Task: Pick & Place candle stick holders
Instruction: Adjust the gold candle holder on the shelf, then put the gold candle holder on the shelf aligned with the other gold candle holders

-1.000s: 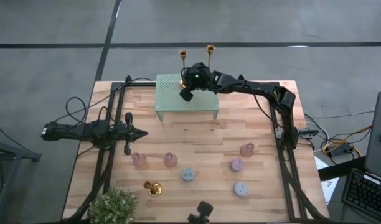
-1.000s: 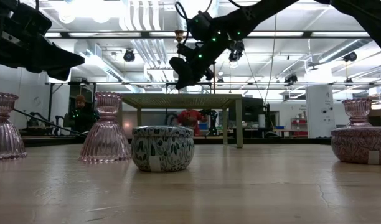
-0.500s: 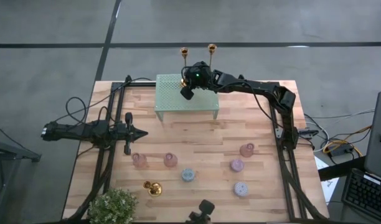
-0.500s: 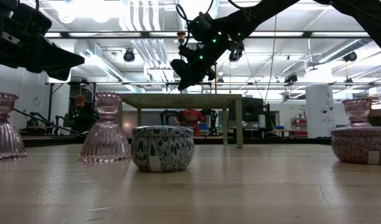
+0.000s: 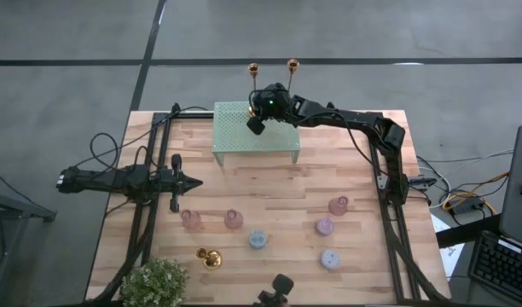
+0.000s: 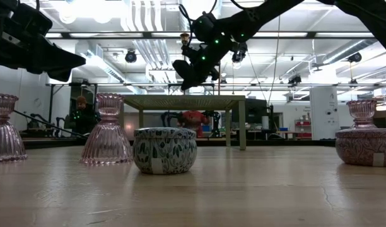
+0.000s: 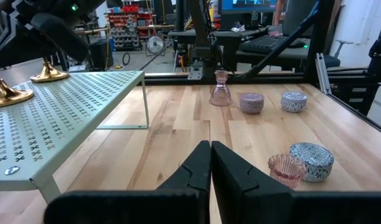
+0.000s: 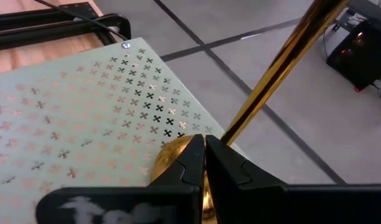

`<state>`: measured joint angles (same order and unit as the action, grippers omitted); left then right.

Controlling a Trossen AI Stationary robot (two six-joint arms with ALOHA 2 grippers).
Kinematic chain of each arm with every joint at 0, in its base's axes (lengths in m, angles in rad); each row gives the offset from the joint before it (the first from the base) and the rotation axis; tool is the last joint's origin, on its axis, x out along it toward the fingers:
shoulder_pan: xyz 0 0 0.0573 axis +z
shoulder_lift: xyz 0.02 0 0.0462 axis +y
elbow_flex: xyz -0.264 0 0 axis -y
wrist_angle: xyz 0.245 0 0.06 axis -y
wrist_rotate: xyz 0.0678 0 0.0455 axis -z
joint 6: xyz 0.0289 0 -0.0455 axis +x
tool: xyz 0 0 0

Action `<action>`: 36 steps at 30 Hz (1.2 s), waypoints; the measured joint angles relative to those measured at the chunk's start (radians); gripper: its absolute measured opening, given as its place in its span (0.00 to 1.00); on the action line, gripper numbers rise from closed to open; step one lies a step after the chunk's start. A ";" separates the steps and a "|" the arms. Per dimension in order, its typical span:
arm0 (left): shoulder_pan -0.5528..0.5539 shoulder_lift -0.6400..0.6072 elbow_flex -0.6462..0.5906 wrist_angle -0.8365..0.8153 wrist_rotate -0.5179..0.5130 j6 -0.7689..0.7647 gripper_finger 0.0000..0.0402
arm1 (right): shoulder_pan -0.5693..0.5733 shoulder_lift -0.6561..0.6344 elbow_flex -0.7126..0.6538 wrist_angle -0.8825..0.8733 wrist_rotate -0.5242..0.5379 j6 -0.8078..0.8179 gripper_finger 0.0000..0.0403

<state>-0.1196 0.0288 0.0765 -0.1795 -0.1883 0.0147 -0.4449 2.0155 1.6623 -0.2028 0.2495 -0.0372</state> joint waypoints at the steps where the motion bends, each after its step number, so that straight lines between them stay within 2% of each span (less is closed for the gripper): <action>1: 0.000 0.000 0.000 0.000 0.000 0.000 0.04 | 0.002 0.000 0.000 -0.002 -0.014 0.001 0.02; 11: 0.000 0.000 0.000 0.000 0.000 0.000 0.04 | 0.040 0.000 -0.001 -0.017 -0.105 0.016 0.02; 18: 0.000 0.000 0.000 0.000 0.000 0.000 0.04 | 0.088 -0.057 -0.003 -0.218 -0.208 0.022 0.02; 21: 0.000 0.000 0.000 0.000 0.000 0.000 0.04 | 0.117 -0.129 -0.039 -0.280 -0.224 -0.003 0.02; 24: 0.000 0.000 0.000 0.000 0.000 0.000 0.04 | 0.151 -0.222 -0.122 -0.268 -0.297 -0.005 0.02; 36: 0.000 0.005 0.000 0.000 0.000 0.000 0.04 | 0.330 -0.734 -0.609 -0.015 -0.350 0.061 0.02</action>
<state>-0.1196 0.0338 0.0765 -0.1795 -0.1886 0.0150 -0.1145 1.2812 1.0533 -0.2181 -0.1002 0.0238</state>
